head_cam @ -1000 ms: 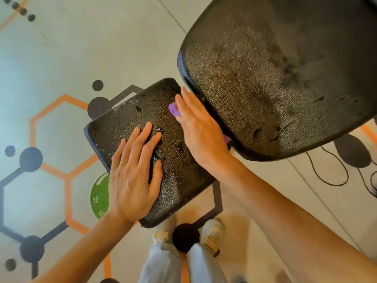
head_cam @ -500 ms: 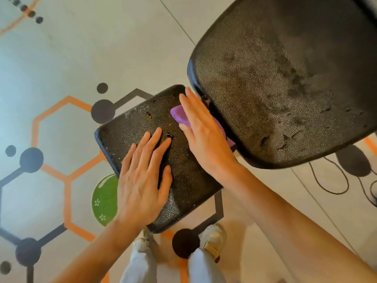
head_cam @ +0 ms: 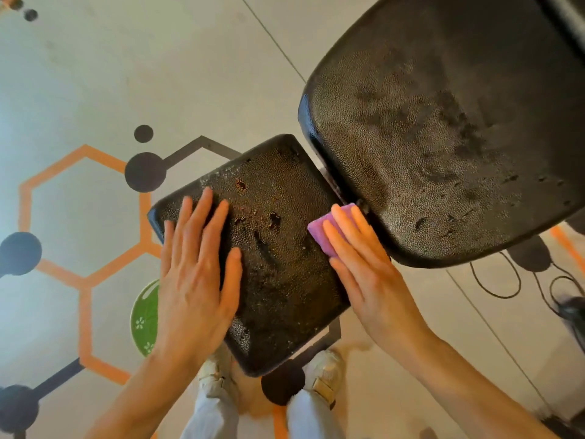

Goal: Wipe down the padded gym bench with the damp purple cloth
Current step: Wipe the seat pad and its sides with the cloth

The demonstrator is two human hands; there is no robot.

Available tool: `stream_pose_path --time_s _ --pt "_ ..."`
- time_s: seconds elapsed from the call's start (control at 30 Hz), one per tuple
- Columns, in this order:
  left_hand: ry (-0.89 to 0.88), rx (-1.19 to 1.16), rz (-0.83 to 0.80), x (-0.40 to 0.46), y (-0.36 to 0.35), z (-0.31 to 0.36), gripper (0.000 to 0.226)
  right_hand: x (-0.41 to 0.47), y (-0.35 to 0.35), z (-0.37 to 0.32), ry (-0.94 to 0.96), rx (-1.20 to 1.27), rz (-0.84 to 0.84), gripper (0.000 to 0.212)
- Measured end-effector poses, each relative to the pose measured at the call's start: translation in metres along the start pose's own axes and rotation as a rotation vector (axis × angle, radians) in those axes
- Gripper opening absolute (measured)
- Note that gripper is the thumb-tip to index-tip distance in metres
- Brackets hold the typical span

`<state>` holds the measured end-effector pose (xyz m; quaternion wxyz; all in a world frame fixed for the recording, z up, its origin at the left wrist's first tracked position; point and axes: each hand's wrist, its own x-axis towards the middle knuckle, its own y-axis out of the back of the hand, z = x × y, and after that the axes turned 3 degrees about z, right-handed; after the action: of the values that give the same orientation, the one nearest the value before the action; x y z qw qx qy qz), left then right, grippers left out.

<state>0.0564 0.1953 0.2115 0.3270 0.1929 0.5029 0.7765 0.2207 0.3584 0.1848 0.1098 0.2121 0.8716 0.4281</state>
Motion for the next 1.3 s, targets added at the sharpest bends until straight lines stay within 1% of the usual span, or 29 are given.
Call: stream_pose_path --time_s 0.1,0.17,0.2,0.27,0.37,0.43,0.53,0.6,0.67,0.77,0.8,0.83,0.87,0.97,1.0,1.03,1.13,1.17,1.23,1.3 --pt "0.02 -0.018 0.023 0.004 -0.005 -0.004 0.054 0.076 -0.012 -0.01 -0.09 0.048 0.051 0.047" --pt "0.019 -0.028 0.032 0.004 -0.008 -0.003 0.054 0.127 -0.018 -0.016 -0.107 0.05 0.071 0.046" --pt "0.015 -0.027 0.033 0.004 -0.008 -0.004 0.054 0.134 -0.02 -0.016 -0.095 0.047 0.075 0.045" --pt "0.005 -0.024 0.036 0.004 -0.007 -0.005 0.054 0.105 -0.016 -0.012 -0.064 0.024 0.058 0.045" --pt "0.016 -0.034 0.035 0.005 -0.006 -0.004 0.055 0.03 0.001 -0.013 -0.057 0.001 -0.002 0.046" --pt "0.031 -0.039 0.039 0.006 -0.006 -0.002 0.055 0.045 -0.004 -0.013 -0.046 -0.006 0.02 0.047" --pt "0.037 -0.026 0.035 0.005 -0.006 -0.001 0.055 0.13 -0.022 -0.027 -0.08 -0.035 0.054 0.045" --pt "0.027 -0.023 0.032 0.006 -0.006 -0.001 0.055 0.154 -0.026 -0.03 -0.041 -0.048 0.035 0.045" --pt "0.022 -0.025 0.029 0.006 -0.007 -0.003 0.055 0.123 -0.02 -0.024 -0.018 -0.056 0.016 0.046" --pt "0.028 -0.029 0.029 0.005 -0.007 -0.003 0.055 0.041 -0.005 -0.025 -0.067 -0.113 -0.037 0.049" --pt "0.036 -0.037 0.036 0.006 -0.007 -0.003 0.055 0.04 -0.006 -0.025 -0.057 -0.135 -0.035 0.049" --pt "0.039 -0.041 0.039 0.006 -0.007 -0.002 0.055 0.056 -0.01 -0.027 -0.042 -0.115 -0.005 0.049" --pt "0.037 -0.038 0.038 0.006 -0.008 -0.002 0.055 0.083 -0.017 -0.03 -0.045 -0.104 0.018 0.048" --pt "0.033 -0.031 0.034 0.006 -0.008 -0.003 0.055 0.157 -0.029 -0.04 -0.041 -0.107 -0.005 0.045" --pt "0.03 -0.03 0.032 0.007 -0.007 -0.003 0.055 0.16 -0.03 -0.037 -0.02 -0.103 -0.009 0.046" --pt "0.025 -0.026 0.028 0.007 -0.007 -0.003 0.055 0.145 -0.028 -0.035 -0.012 -0.096 -0.004 0.046" --pt "0.019 -0.03 0.016 0.005 -0.007 -0.004 0.055 0.053 -0.014 -0.038 -0.091 -0.118 -0.033 0.049" --pt "0.027 -0.034 0.016 0.004 -0.006 -0.005 0.055 0.037 -0.012 -0.04 -0.111 -0.129 -0.044 0.049" --pt "0.036 -0.036 0.016 0.005 -0.007 -0.005 0.055 0.052 -0.019 -0.038 -0.11 -0.135 0.003 0.05" --pt "0.027 -0.028 0.01 0.005 -0.007 -0.005 0.055 0.095 -0.026 -0.039 -0.145 -0.136 0.038 0.049"
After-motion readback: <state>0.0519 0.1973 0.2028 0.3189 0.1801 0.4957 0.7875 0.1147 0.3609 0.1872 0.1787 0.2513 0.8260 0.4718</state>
